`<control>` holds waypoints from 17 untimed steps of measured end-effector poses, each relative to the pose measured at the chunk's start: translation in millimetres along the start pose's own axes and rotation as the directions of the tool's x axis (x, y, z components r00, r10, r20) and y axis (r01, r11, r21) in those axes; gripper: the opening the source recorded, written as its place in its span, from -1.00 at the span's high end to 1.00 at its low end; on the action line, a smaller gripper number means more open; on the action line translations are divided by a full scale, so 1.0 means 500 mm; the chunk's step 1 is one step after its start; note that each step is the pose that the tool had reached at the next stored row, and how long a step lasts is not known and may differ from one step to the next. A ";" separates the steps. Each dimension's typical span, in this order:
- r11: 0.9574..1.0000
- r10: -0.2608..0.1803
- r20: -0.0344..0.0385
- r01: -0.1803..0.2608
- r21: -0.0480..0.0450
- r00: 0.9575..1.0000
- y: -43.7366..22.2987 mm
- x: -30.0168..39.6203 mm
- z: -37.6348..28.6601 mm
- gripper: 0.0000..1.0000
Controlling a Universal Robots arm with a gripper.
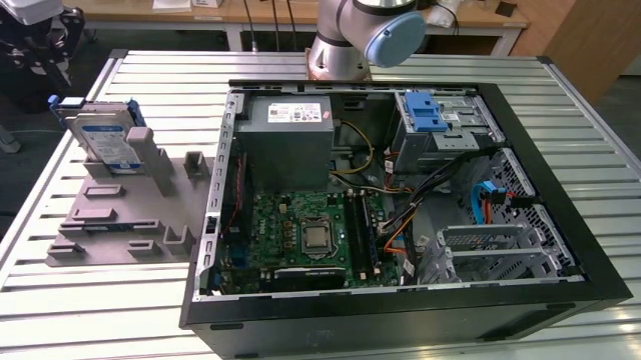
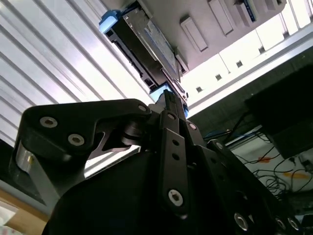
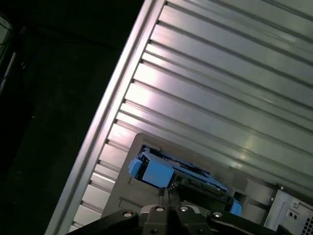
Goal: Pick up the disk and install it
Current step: 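Pick up the disk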
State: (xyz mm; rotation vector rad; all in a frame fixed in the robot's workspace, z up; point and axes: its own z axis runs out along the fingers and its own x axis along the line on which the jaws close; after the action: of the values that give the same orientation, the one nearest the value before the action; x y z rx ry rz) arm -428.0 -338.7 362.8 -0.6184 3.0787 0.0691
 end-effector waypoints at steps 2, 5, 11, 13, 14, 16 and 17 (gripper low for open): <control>1.000 -0.032 -0.001 0.032 0.000 0.999 0.000 0.000 0.000 0.79; 0.997 -0.080 -0.003 0.080 -0.001 0.997 0.000 0.000 0.001 0.79; 0.985 -0.175 -0.008 0.175 -0.002 0.985 0.000 0.000 0.003 0.79; 0.979 -0.206 -0.009 0.206 -0.002 0.979 0.000 0.000 0.003 0.79; 0.975 -0.221 -0.010 0.221 -0.003 0.975 0.000 0.000 0.003 0.79; 0.968 -0.252 -0.011 0.252 -0.003 0.968 0.000 0.000 0.004 0.79; 0.964 -0.265 -0.011 0.265 -0.003 0.964 0.000 0.000 0.004 0.79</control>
State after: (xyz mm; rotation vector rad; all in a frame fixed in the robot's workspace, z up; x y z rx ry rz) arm -428.0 -338.7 360.9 -1.0275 2.9738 0.0676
